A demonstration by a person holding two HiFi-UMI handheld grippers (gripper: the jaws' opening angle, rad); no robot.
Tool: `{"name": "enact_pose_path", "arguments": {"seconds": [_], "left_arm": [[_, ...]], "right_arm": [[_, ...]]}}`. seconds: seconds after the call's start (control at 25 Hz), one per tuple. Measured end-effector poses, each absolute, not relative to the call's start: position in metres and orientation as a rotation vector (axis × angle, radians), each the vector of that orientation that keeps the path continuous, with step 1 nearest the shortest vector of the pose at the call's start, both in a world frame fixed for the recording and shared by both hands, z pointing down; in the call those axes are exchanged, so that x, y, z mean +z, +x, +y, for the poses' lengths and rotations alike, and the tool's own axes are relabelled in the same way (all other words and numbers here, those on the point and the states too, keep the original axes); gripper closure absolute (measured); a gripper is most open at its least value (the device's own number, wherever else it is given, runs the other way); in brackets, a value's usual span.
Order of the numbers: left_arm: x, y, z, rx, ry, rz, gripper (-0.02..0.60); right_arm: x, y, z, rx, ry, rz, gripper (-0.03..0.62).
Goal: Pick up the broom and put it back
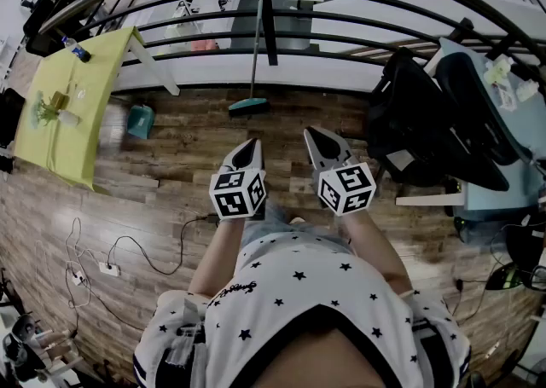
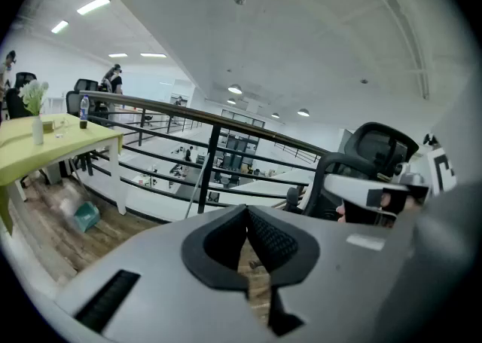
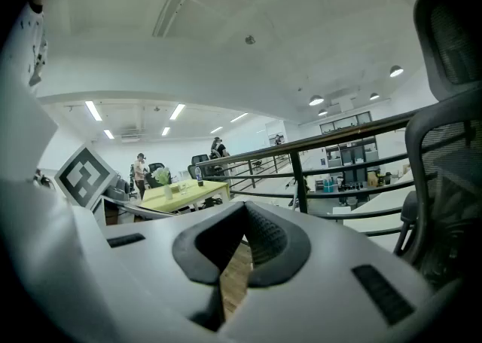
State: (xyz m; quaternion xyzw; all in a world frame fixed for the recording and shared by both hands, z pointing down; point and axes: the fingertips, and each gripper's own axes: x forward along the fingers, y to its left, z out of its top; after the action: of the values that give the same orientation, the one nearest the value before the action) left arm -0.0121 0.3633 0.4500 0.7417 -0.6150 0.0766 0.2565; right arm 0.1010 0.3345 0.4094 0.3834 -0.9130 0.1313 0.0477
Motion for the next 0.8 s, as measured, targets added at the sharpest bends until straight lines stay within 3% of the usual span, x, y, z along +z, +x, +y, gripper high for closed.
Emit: {"name": "enact_pose_path", "arguments": {"seconds": [0.8], "left_arm": [[0.426, -0.032, 0.481, 0.17, 1.918, -1.783, 0.569]], "right_arm": [[0.393, 0.076, 0.443, 0.401, 0.999, -2.813, 0.6]]}}
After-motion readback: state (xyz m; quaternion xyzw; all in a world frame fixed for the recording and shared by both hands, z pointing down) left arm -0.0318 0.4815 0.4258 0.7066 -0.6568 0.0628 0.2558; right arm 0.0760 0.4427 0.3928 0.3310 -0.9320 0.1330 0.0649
